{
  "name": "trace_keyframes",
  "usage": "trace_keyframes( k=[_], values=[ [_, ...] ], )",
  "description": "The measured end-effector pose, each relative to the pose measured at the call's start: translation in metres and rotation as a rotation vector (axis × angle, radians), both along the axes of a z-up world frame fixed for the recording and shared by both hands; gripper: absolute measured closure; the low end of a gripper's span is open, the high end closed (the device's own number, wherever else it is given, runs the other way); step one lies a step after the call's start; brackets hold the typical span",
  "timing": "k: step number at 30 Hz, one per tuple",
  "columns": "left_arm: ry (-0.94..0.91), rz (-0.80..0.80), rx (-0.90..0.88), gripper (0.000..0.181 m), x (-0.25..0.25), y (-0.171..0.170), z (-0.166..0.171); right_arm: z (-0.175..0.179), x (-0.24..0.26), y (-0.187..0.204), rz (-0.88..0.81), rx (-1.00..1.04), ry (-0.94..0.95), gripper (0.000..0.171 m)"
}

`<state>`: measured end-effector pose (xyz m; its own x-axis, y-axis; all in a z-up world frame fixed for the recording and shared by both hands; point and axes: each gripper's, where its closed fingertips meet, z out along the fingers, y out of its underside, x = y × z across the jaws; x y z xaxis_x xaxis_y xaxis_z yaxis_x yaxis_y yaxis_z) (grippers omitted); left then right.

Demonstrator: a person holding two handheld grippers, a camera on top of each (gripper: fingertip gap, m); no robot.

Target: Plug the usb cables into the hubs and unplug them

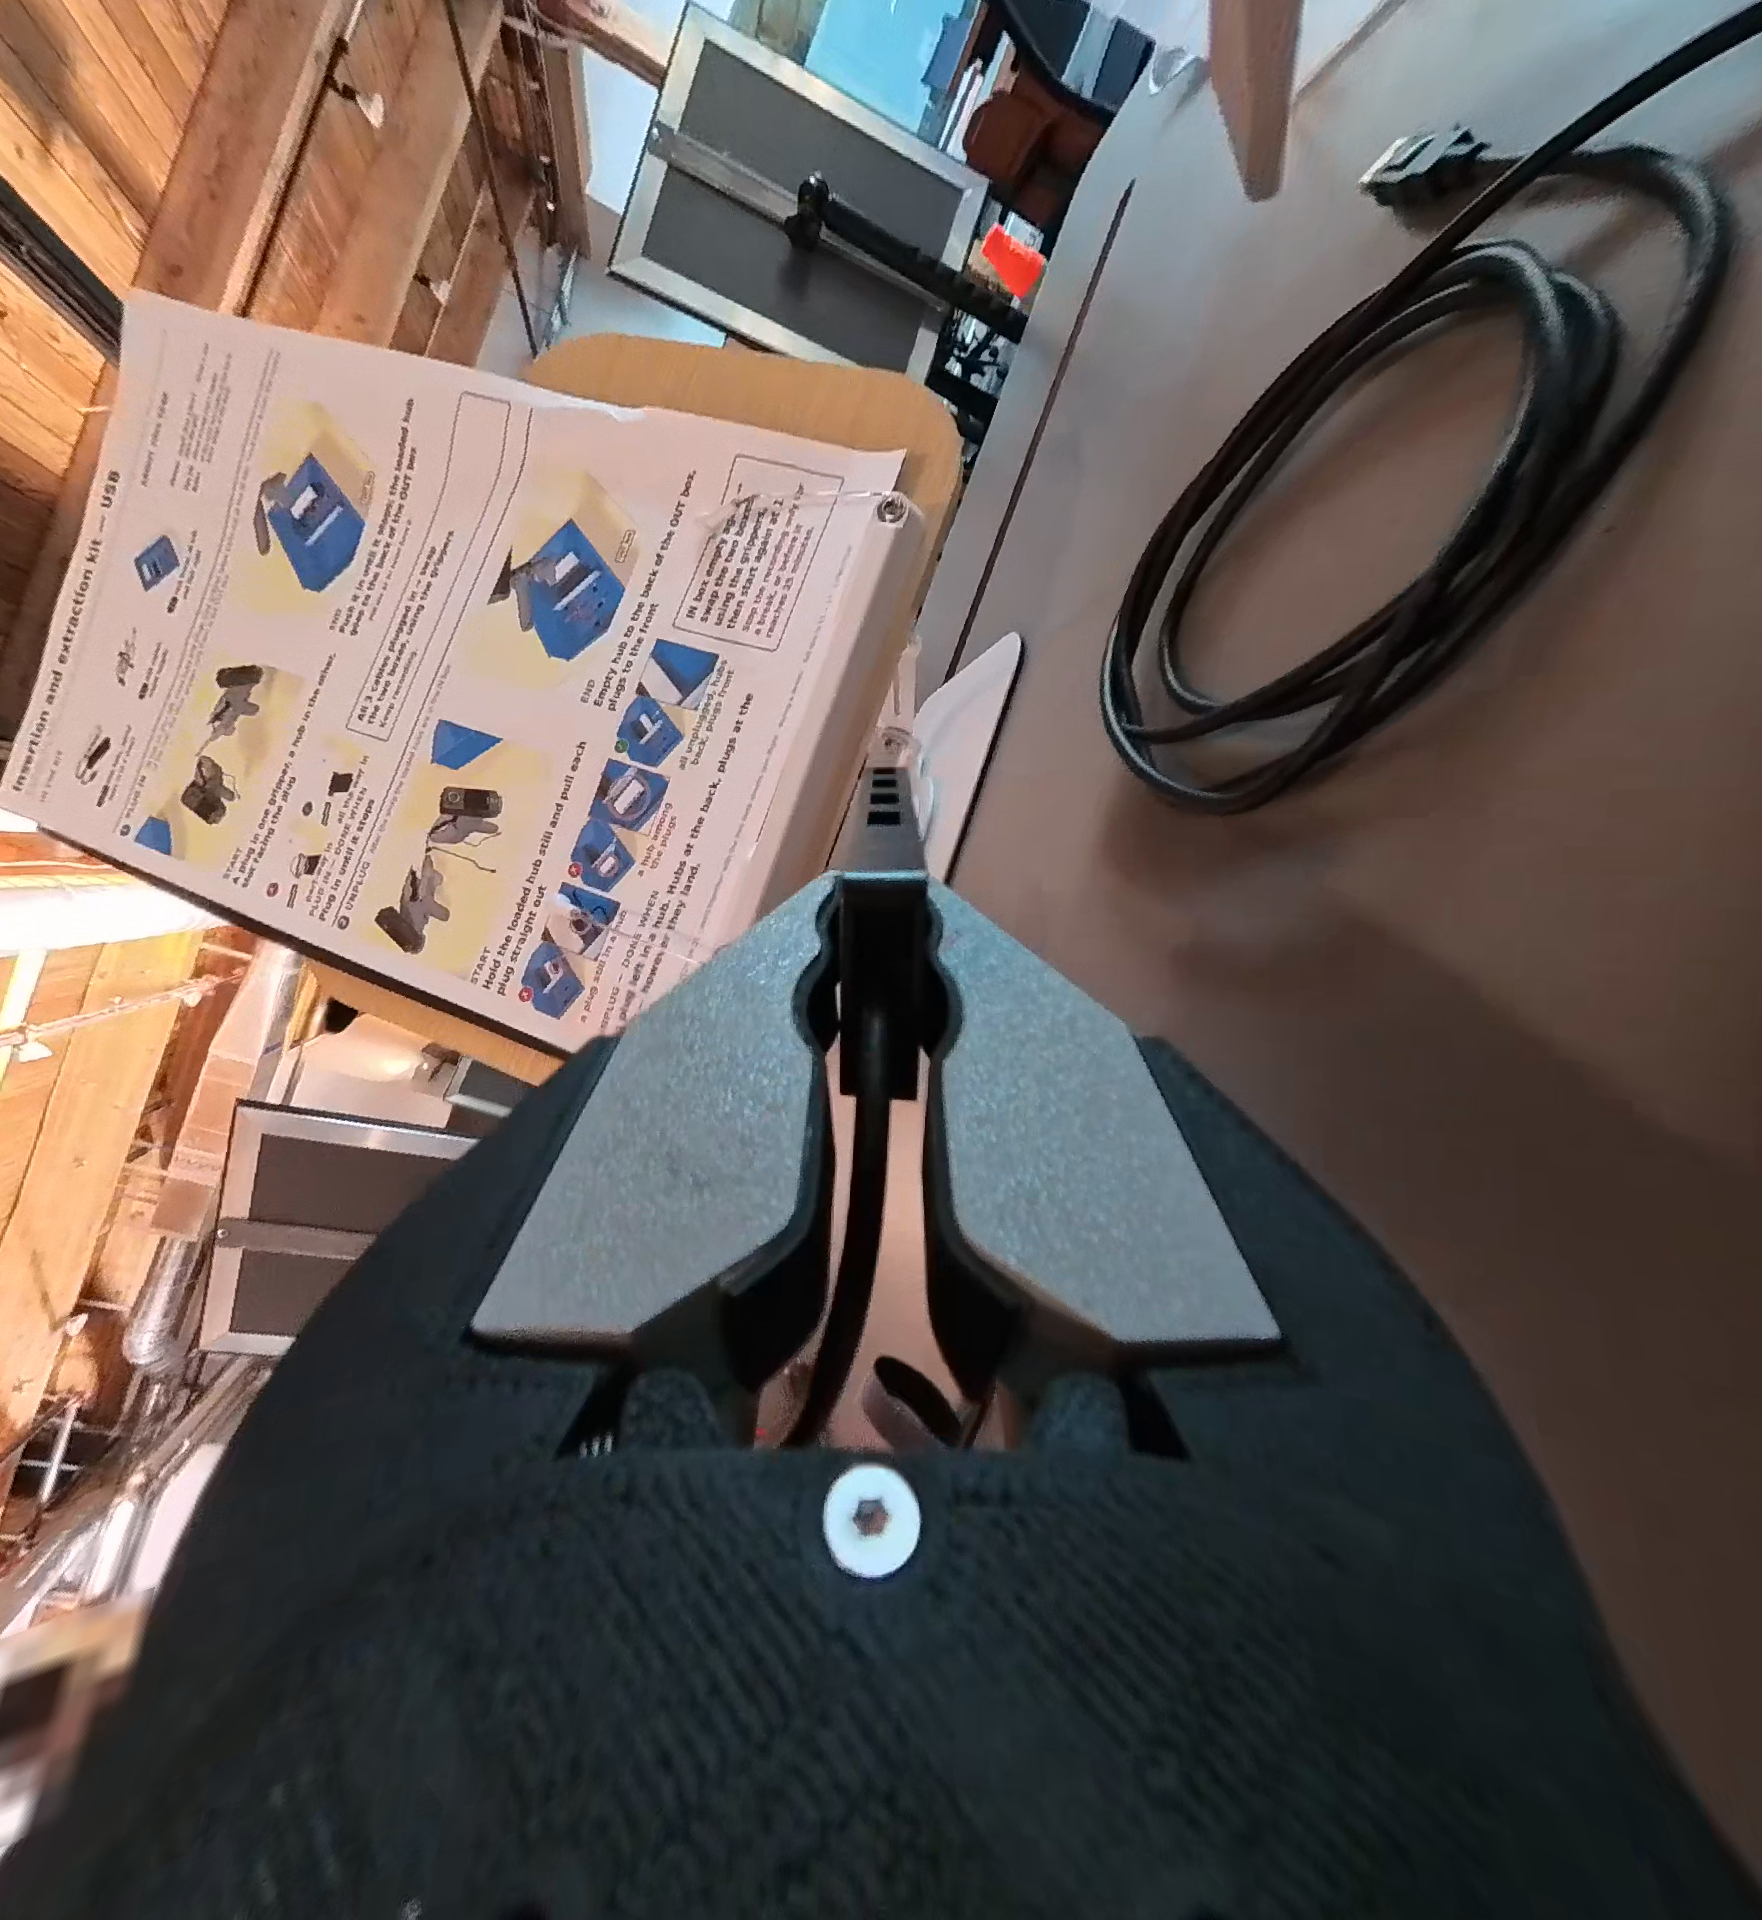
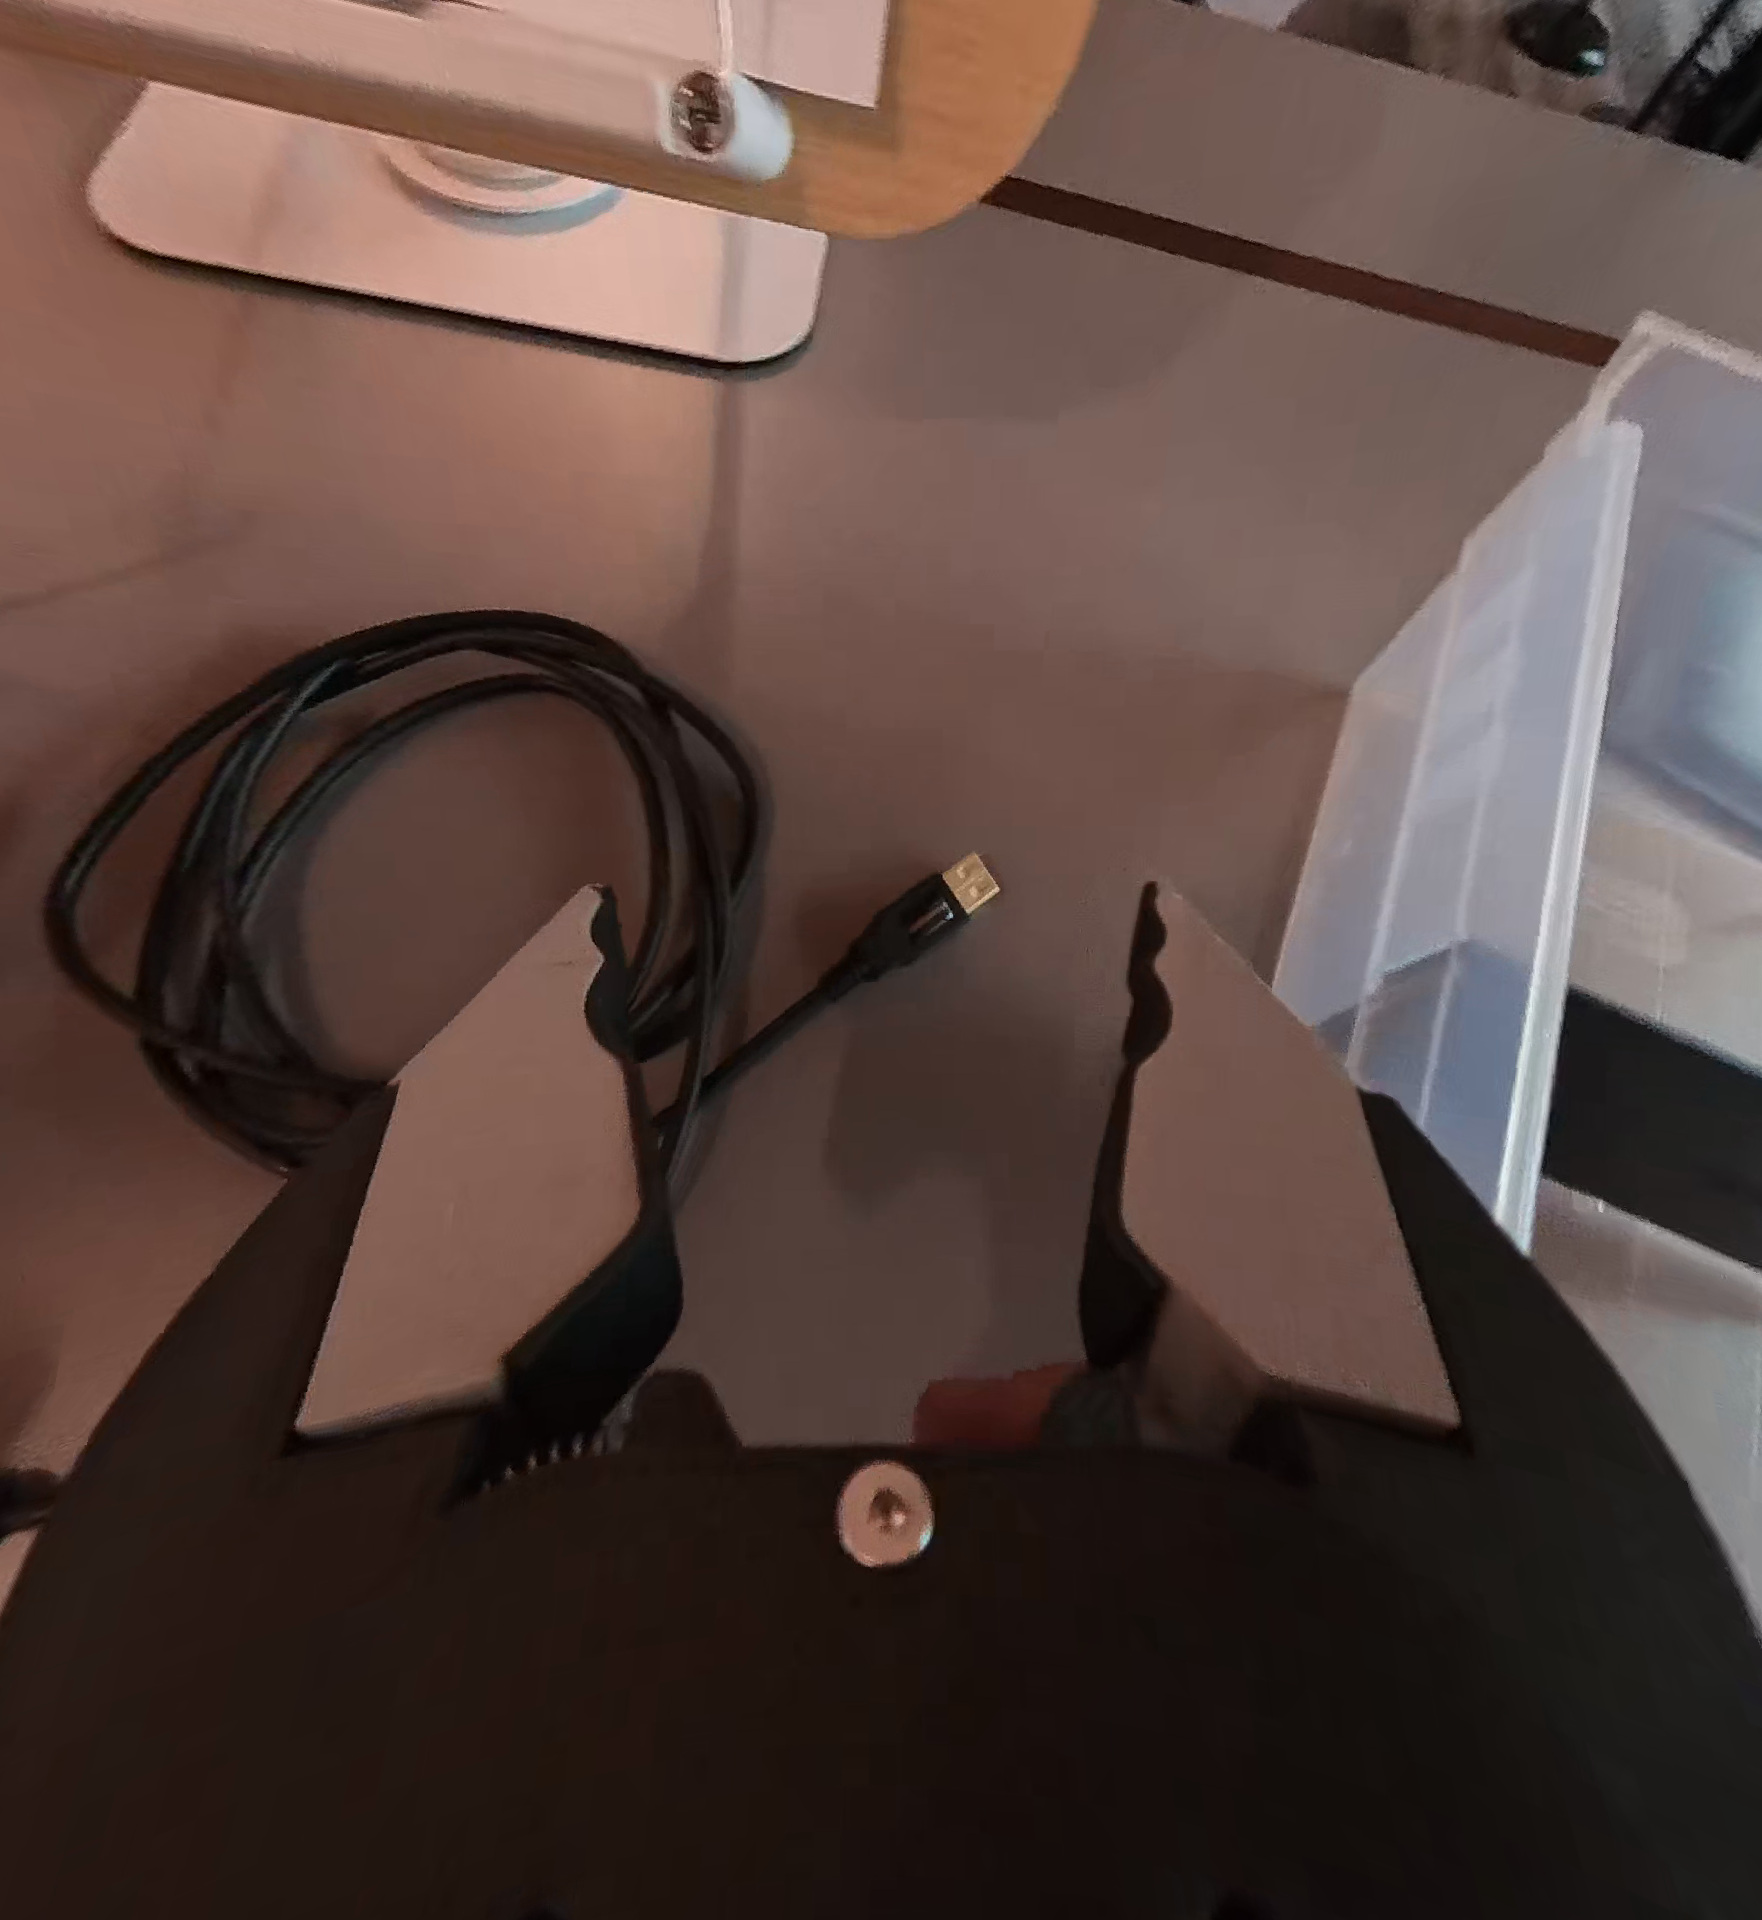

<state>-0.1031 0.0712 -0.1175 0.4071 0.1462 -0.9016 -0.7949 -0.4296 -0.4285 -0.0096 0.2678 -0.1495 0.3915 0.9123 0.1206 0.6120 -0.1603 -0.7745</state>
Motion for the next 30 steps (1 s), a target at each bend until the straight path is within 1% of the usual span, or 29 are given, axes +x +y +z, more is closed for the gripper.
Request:
trace_keyframes(
  k=[3,5,7,9,10,11,12,13,14,16,17,19,20,21,23,26,29,30],
  values=[
    [0.009,0.025,-0.005,0.172,-0.003,-0.001,0.0,-0.013,0.011,0.006,-0.085,0.051,-0.02,0.073],
    [-0.001,0.02,-0.001,0.172,-0.003,-0.001,0.001,-0.024,0.02,0.016,-0.144,0.115,-0.066,0.081],
    [-0.005,0.014,0.006,0.173,-0.001,-0.001,0.002,-0.04,0.021,0.014,-0.131,0.11,-0.124,0.073],
    [-0.003,0.01,0.005,0.173,0.0,-0.001,0.002,-0.047,0.016,0.015,-0.105,0.11,-0.15,0.083],
    [-0.001,0.009,0.004,0.173,0.001,0.0,0.002,-0.048,0.009,0.013,-0.067,0.09,-0.141,0.092],
    [-0.001,0.009,0.003,0.172,0.001,0.0,0.002,-0.05,0.002,0.008,-0.014,0.054,-0.138,0.105],
    [-0.001,0.009,0.001,0.172,0.001,0.0,0.001,-0.053,-0.008,0.001,0.058,0.004,-0.13,0.132],
    [-0.002,0.012,0.0,0.172,0.0,0.0,0.001,-0.052,-0.019,-0.002,0.12,-0.016,-0.11,0.145],
    [-0.002,0.015,-0.002,0.172,-0.001,-0.001,0.0,-0.052,-0.031,-0.006,0.206,-0.018,-0.102,0.154],
    [-0.002,0.023,-0.004,0.172,-0.003,-0.002,-0.001,-0.049,-0.049,-0.017,0.378,-0.029,-0.083,0.156],
    [-0.002,0.025,-0.005,0.172,-0.004,-0.002,-0.001,-0.042,-0.057,-0.025,0.456,-0.041,-0.044,0.171],
    [-0.005,0.024,-0.005,0.172,-0.004,-0.002,-0.001,-0.019,-0.065,-0.033,0.517,-0.063,0.065,0.171],
    [-0.006,0.024,-0.004,0.172,-0.004,-0.002,0.0,-0.01,-0.065,-0.027,0.476,-0.06,0.081,0.171],
    [-0.006,0.023,-0.004,0.172,-0.004,-0.002,0.0,-0.006,-0.061,-0.019,0.4,-0.064,0.069,0.167],
    [-0.007,0.024,-0.006,0.172,-0.005,-0.002,-0.001,-0.013,-0.047,-0.009,0.266,-0.092,-0.01,0.146],
    [-0.014,0.021,-0.009,0.172,-0.004,-0.001,-0.001,-0.026,-0.028,-0.002,0.136,-0.038,-0.085,0.118],
    [-0.01,0.015,-0.013,0.172,-0.002,0.001,-0.002,-0.043,-0.027,-0.006,0.096,-0.027,-0.116,0.104],
    [-0.009,0.015,-0.016,0.172,-0.001,0.001,-0.003,-0.045,-0.03,-0.004,0.082,-0.026,-0.113,0.111]
  ],
)
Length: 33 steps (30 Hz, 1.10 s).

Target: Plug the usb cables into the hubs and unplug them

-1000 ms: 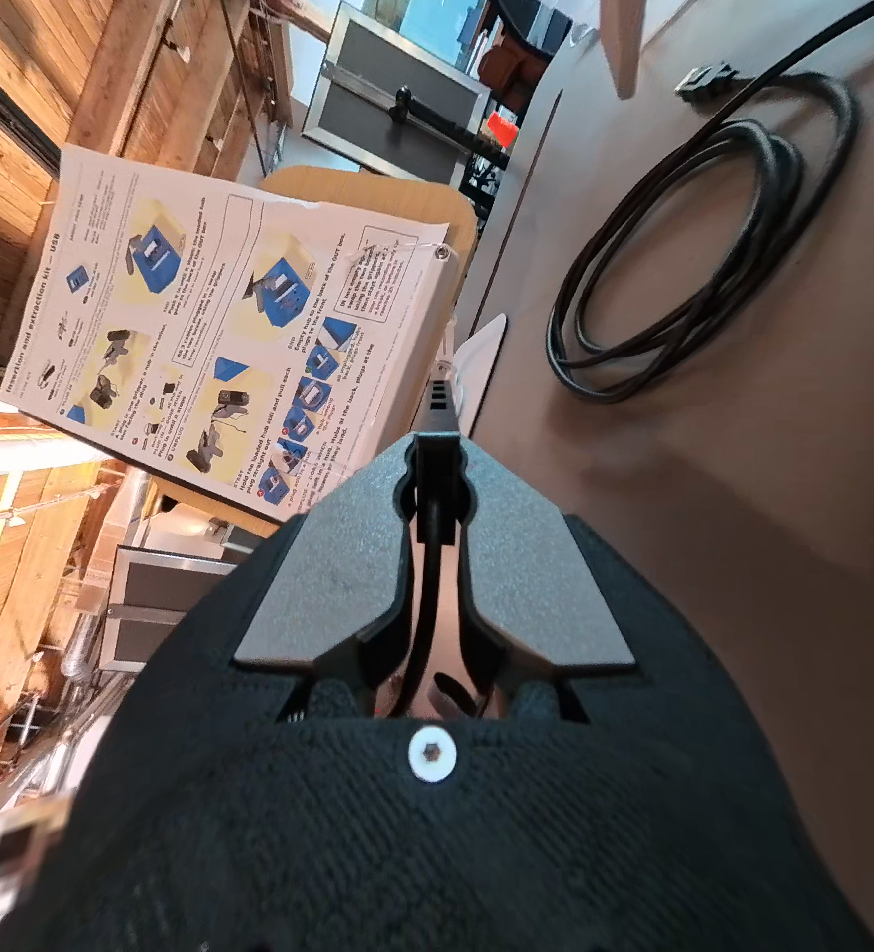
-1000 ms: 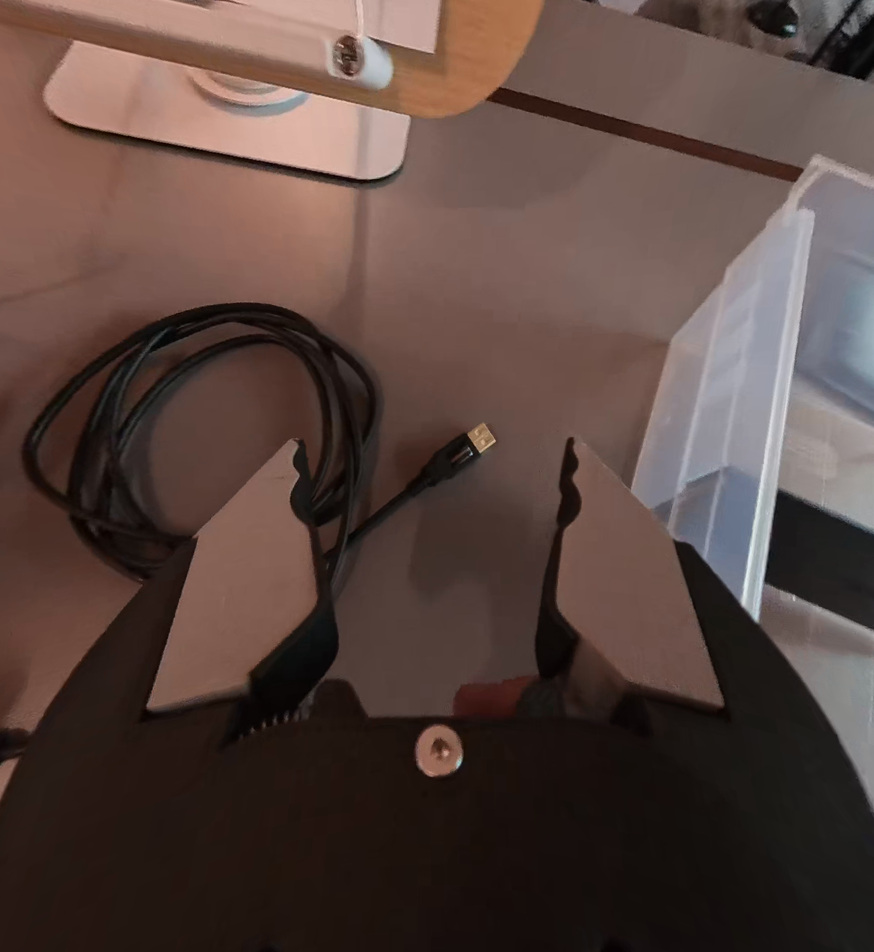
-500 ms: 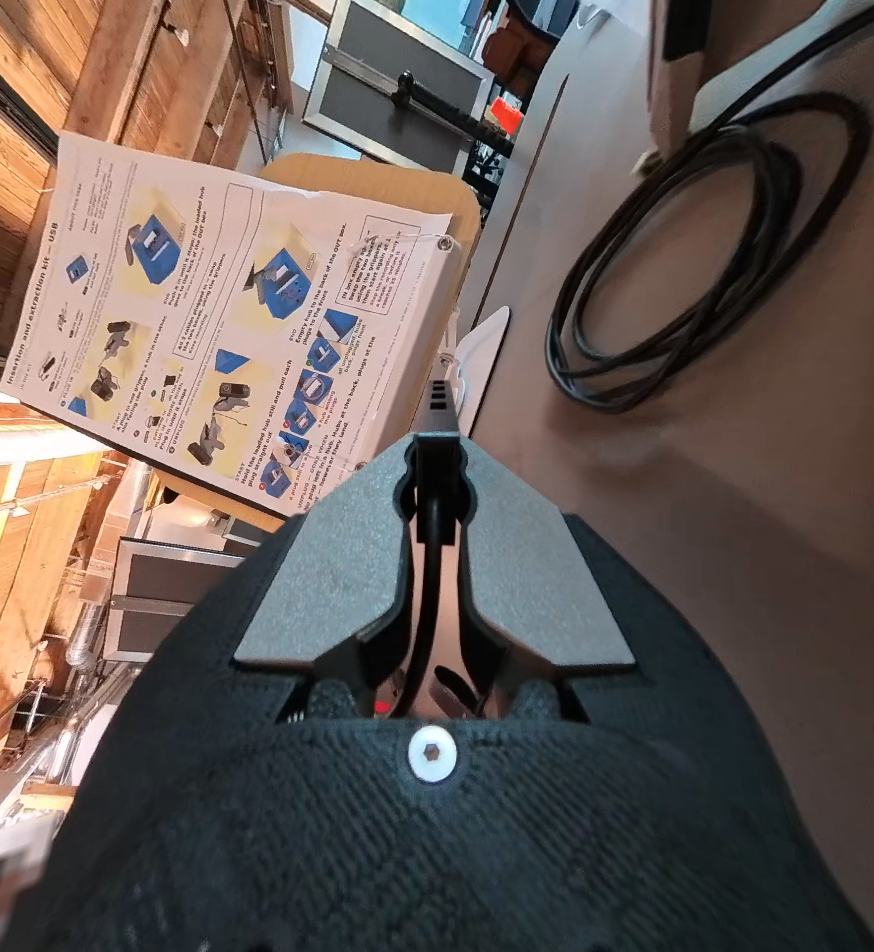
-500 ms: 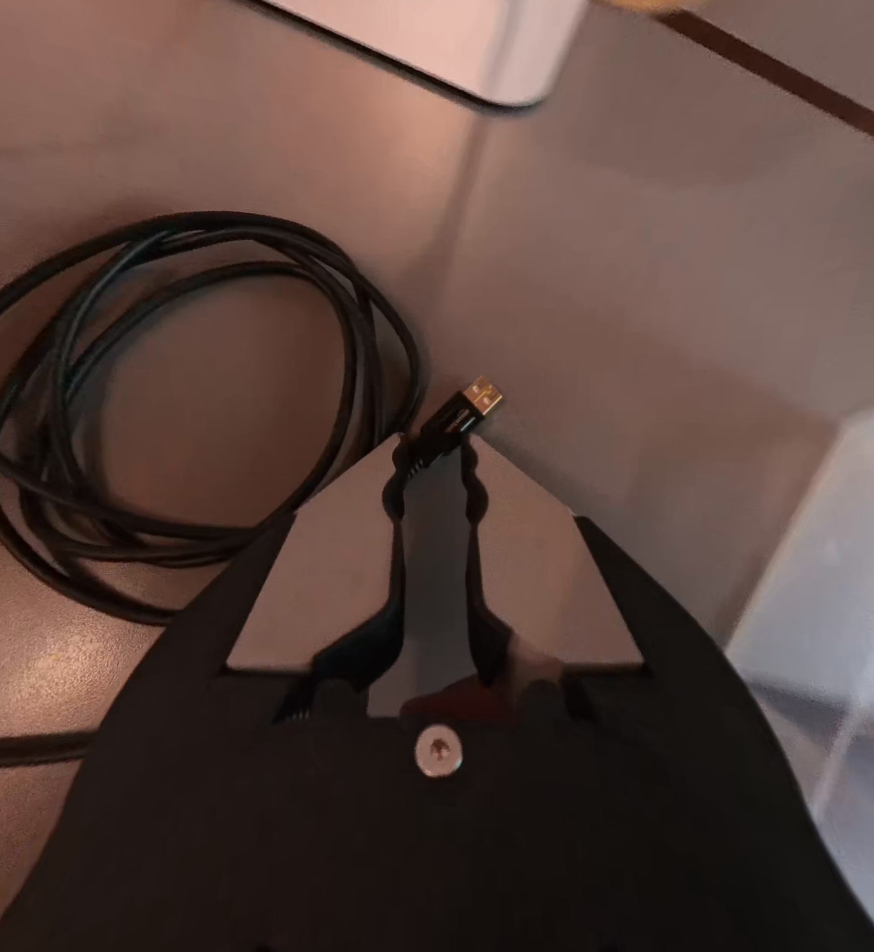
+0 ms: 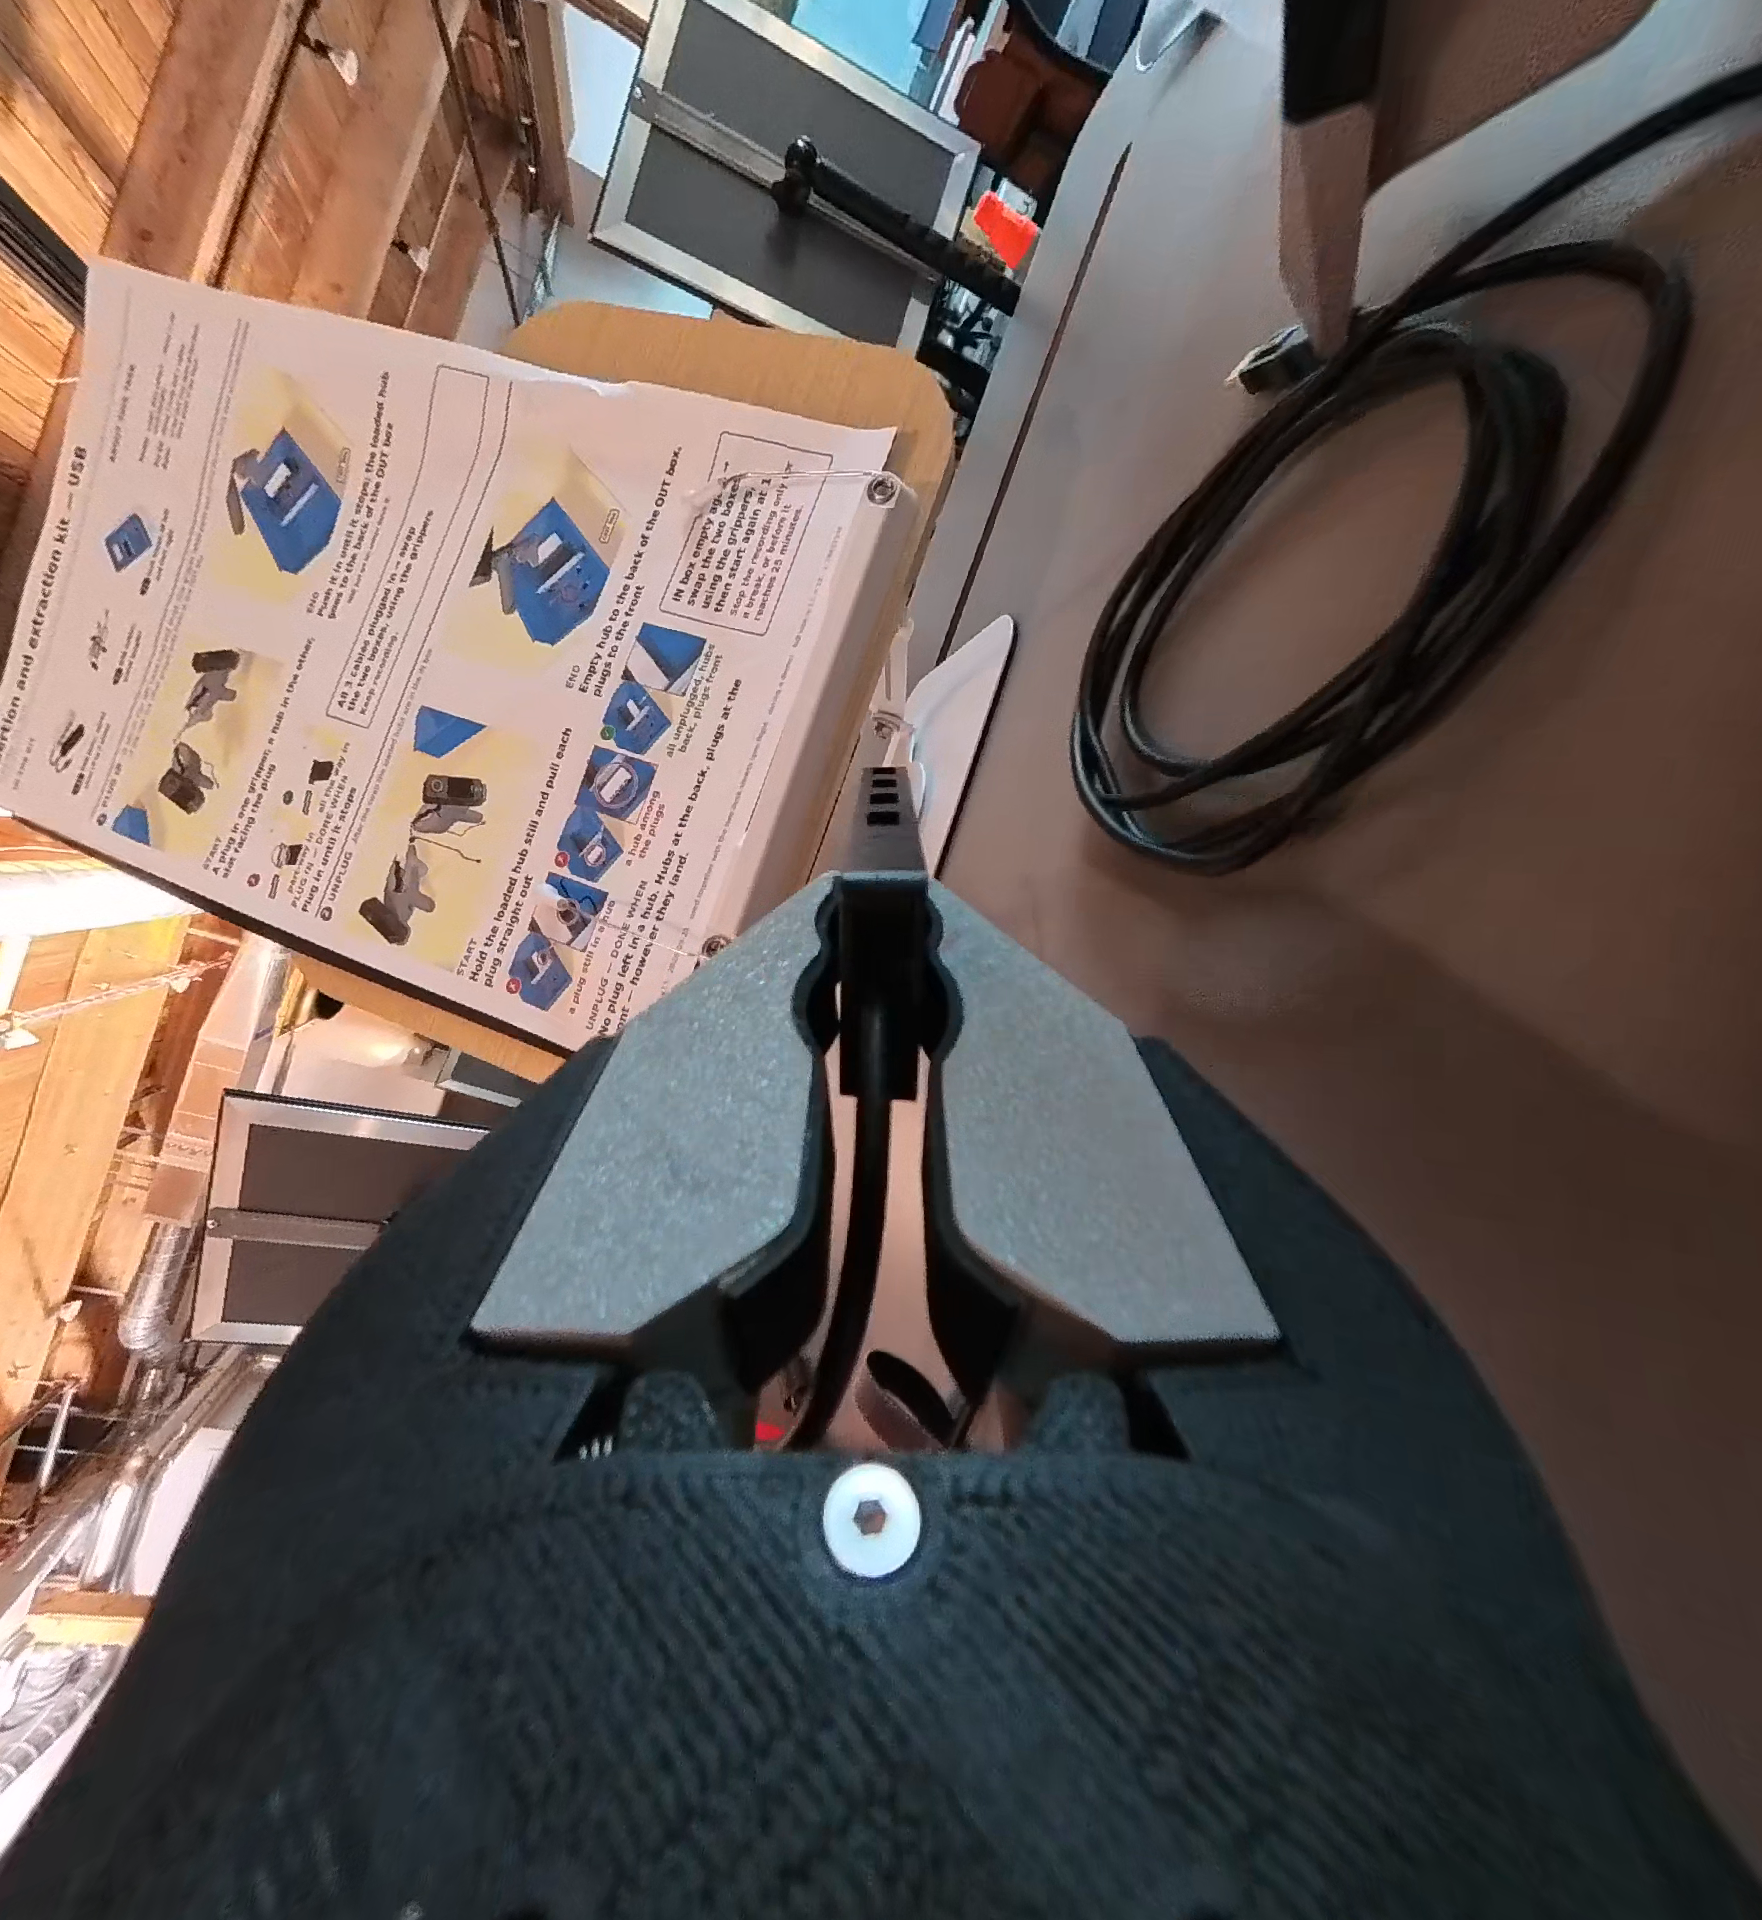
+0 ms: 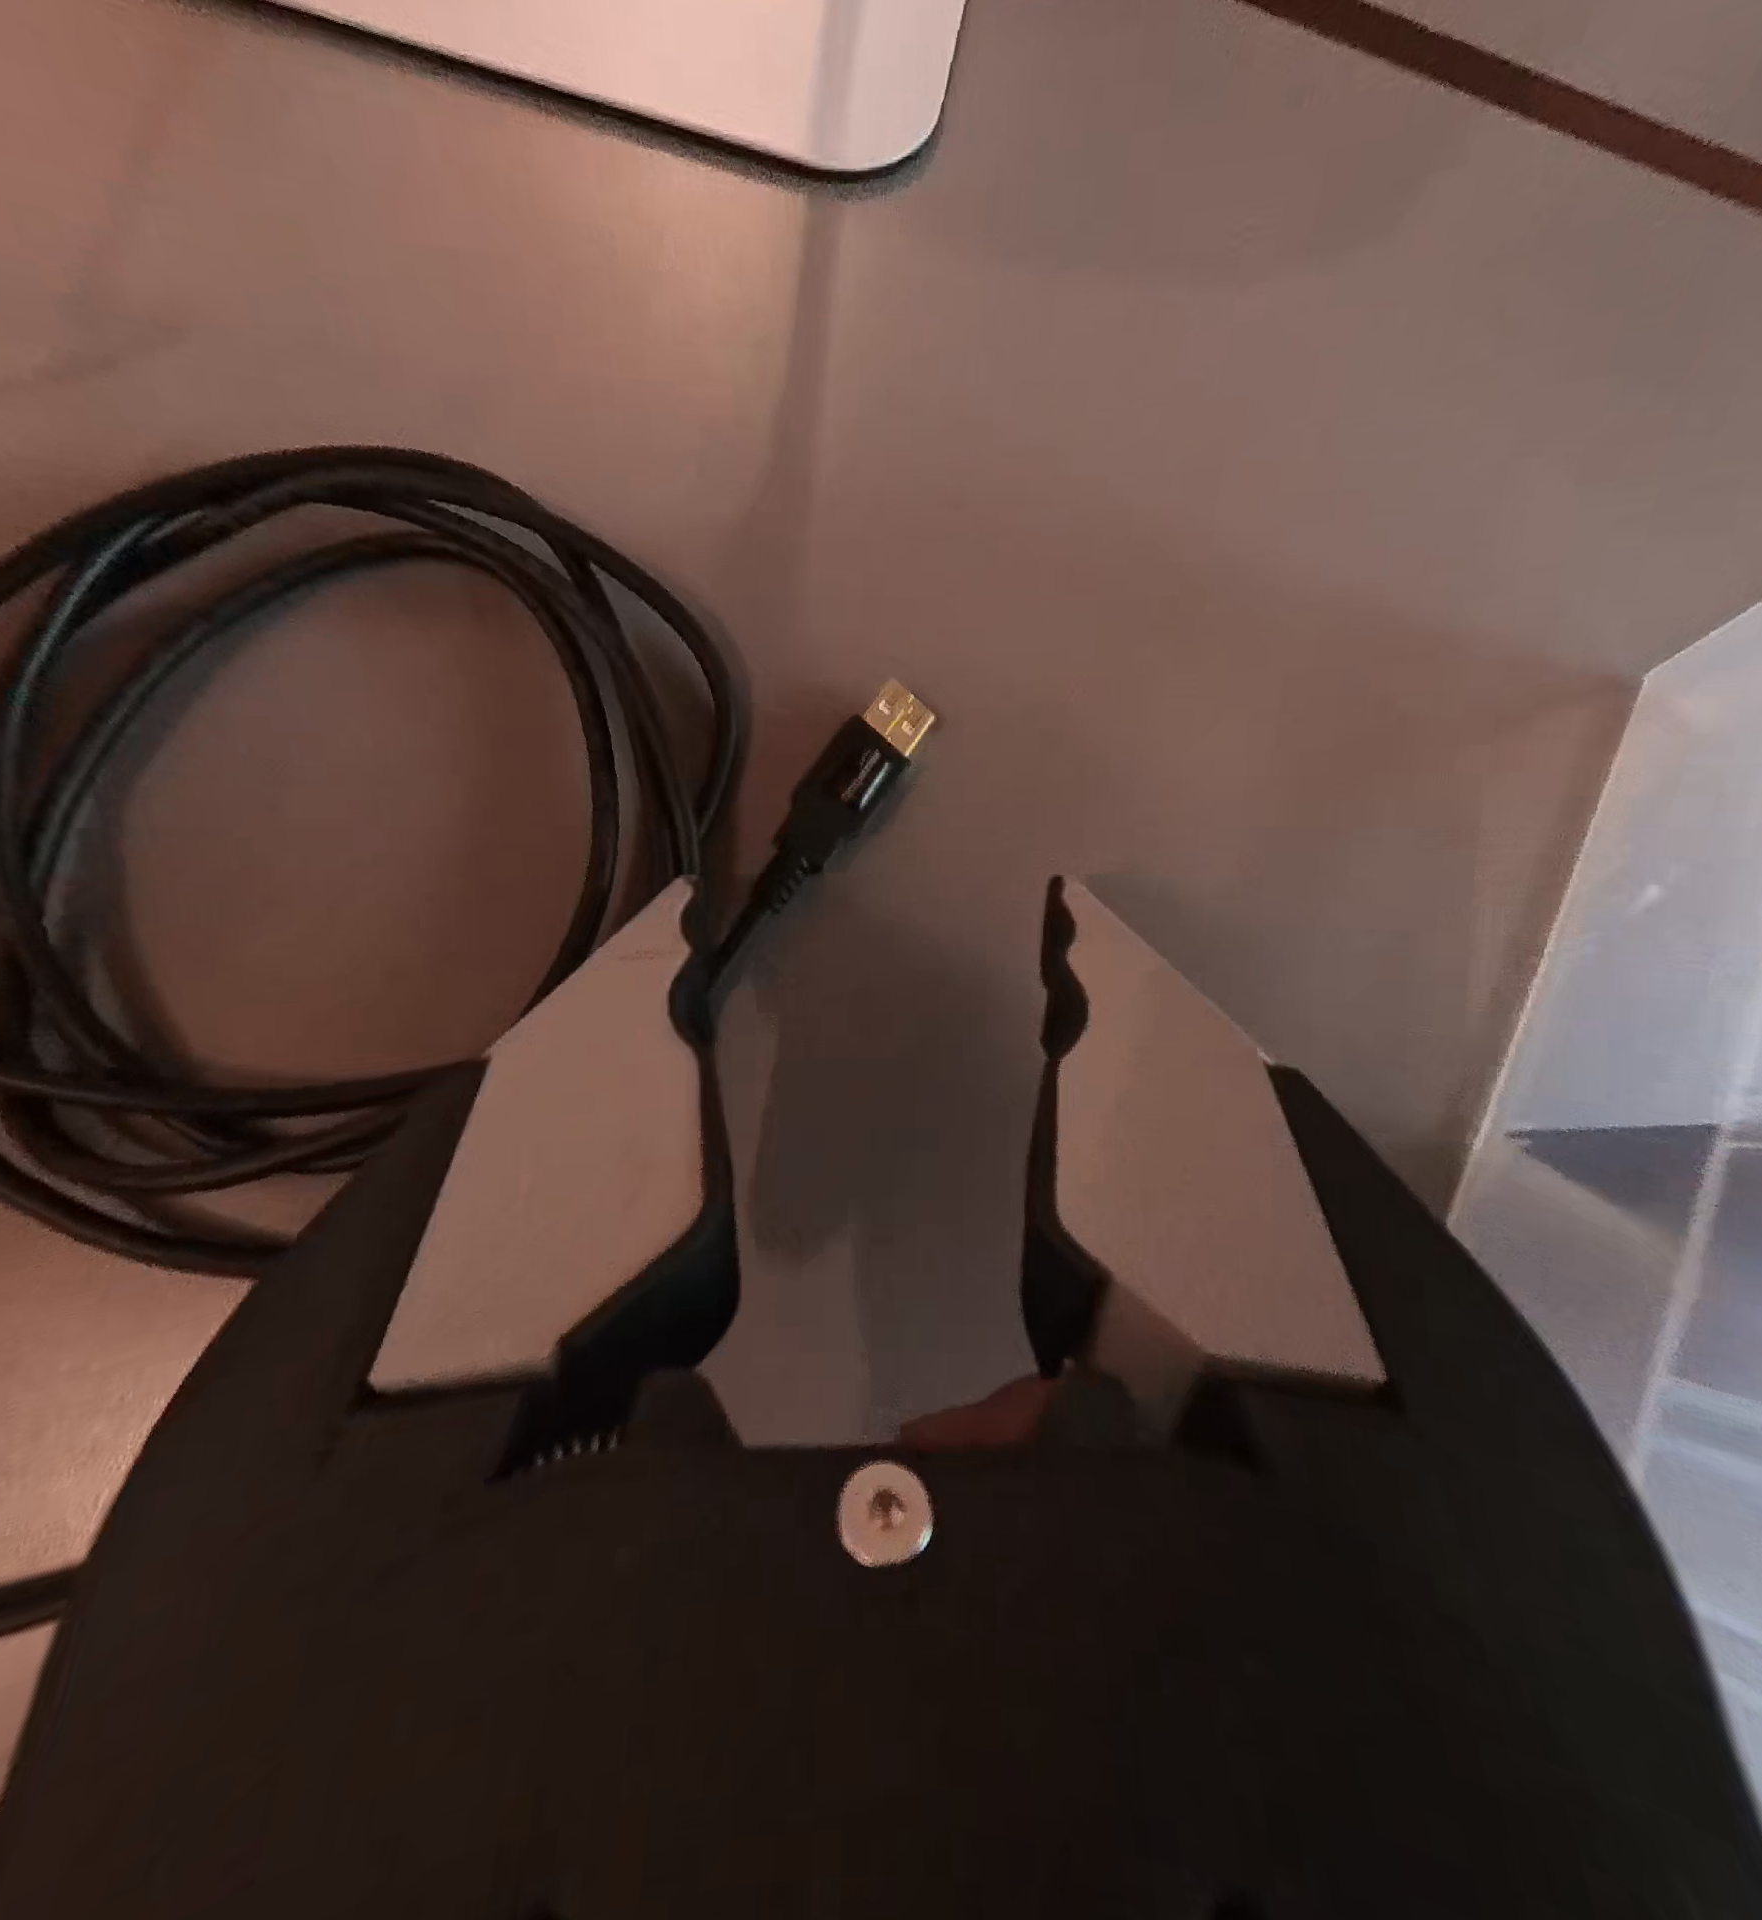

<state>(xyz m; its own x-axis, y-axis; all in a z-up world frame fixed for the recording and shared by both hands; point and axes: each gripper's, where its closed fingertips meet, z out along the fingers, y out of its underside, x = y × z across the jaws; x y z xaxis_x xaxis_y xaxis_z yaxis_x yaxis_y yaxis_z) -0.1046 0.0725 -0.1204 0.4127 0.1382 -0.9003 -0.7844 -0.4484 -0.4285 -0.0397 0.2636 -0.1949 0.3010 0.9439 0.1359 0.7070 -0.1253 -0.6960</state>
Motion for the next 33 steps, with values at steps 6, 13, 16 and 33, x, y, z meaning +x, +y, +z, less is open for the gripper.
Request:
trace_keyframes(
  k=[6,13,16,33],
  values=[
    [0.035,0.011,-0.016,0.172,0.001,0.001,-0.004,-0.01,-0.027,-0.007,0.139,-0.139,0.043,0.155],
    [0.036,0.02,-0.007,0.172,-0.001,0.001,-0.002,0.088,-0.023,-0.041,0.488,-0.057,0.422,0.158],
    [0.044,0.031,0.037,0.173,-0.002,-0.001,0.007,0.133,0.0,-0.073,0.704,0.082,0.53,0.159],
    [0.124,0.02,0.158,0.172,0.012,-0.008,0.034,0.118,0.015,-0.164,1.071,0.152,0.429,0.163]
  ],
)
